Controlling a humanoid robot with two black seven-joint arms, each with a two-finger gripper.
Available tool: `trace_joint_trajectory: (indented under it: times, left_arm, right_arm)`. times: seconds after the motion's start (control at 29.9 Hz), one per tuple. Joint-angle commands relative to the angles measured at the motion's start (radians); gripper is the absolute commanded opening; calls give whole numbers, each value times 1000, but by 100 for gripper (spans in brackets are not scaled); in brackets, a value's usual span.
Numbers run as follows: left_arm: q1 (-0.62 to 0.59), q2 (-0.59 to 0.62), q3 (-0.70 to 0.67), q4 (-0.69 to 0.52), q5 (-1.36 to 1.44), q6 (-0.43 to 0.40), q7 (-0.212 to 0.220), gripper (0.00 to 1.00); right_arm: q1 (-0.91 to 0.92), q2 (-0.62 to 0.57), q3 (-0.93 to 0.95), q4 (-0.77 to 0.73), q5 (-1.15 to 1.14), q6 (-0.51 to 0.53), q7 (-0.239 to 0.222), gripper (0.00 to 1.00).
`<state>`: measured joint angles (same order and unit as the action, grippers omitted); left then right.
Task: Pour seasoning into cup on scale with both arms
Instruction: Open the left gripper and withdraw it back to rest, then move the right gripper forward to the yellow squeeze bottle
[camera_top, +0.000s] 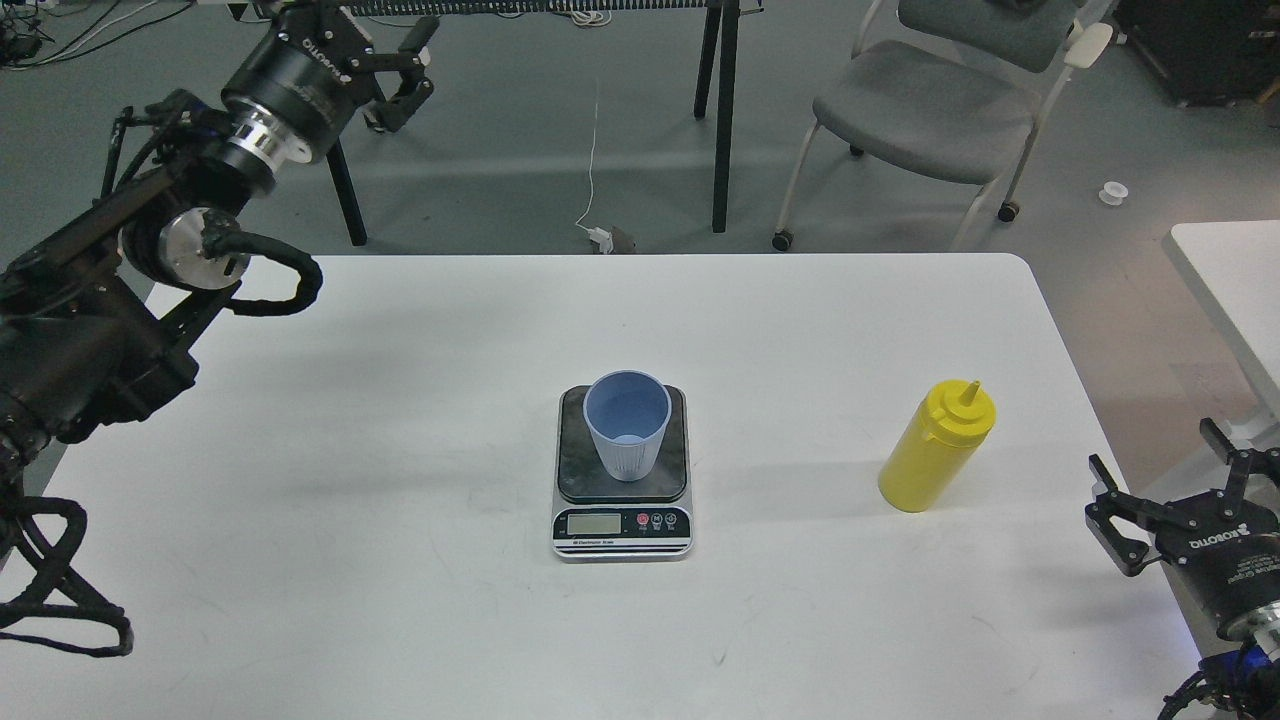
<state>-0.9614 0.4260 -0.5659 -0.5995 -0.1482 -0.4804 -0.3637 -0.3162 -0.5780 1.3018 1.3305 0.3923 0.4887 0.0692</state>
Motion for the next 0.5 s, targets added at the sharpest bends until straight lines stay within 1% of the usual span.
trace_joint_trajectory:
  times: [0.0,0.1,0.23,0.37,0.47]
  left_arm:
    - [102,-3,-66,30,-161,-8,3,100]
    - [161,-6,-118,36,-175,-8,5,100]
    - [210,-3,-124,38,-183,-8,3,100]
    - [221,13,-126,38,-186,-8,5,100]
    - [224,39,-124,38,-185,-8,6,100]
  right_arm:
    - [-7,24,-15,35,-3,0,0,99]
    - [-1,55,-33,55,-9,0,0,99]
    - [20,112,-88,42,-16,0,0,99]
    - [22,174,-125,39,-18,0,1,99]
    - [23,216,-133,10,-21,0,1,99]
